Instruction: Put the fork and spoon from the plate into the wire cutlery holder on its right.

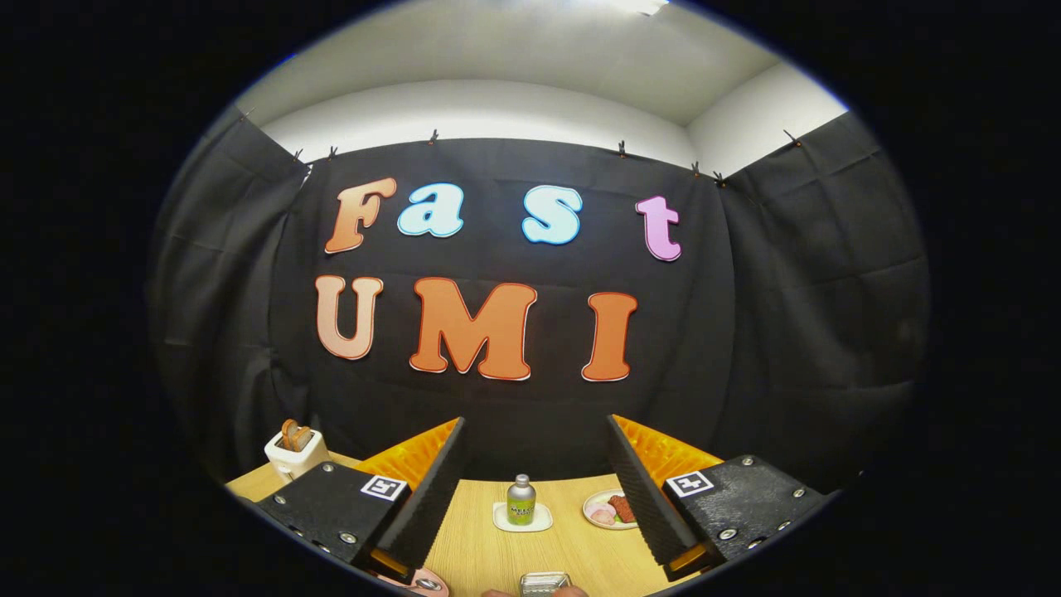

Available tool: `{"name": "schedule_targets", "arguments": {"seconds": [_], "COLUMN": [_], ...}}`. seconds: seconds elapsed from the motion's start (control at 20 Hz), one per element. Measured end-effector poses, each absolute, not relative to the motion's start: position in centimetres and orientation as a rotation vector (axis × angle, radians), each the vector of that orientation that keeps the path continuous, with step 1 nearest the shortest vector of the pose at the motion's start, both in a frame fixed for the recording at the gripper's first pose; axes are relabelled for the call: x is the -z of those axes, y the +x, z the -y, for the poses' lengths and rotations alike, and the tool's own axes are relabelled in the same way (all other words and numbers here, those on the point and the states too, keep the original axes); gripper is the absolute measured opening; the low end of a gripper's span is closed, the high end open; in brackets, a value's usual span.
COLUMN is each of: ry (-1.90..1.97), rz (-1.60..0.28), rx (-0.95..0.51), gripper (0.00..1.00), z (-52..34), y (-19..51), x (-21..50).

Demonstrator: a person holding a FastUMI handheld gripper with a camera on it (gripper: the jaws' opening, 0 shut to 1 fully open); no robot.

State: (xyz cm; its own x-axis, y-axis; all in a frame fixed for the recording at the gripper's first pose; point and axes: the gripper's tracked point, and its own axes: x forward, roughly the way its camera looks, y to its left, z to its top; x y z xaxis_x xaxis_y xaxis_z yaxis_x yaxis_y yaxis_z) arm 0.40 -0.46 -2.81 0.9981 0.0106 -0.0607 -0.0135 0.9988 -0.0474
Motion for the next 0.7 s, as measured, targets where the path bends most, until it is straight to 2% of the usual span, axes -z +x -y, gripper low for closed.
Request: {"name": "schedule_targets", "arguments": {"seconds": [0.45, 0.7], "ry": [-0.021, -0.003], "rz": [-0.101, -0.255], "rx": [-0.059, -0.087], "gripper": [0.98, 0.98], "z": [-3.0, -6.0], "y": [-0.7, -2.2], "x": [4.1, 9.5]}}
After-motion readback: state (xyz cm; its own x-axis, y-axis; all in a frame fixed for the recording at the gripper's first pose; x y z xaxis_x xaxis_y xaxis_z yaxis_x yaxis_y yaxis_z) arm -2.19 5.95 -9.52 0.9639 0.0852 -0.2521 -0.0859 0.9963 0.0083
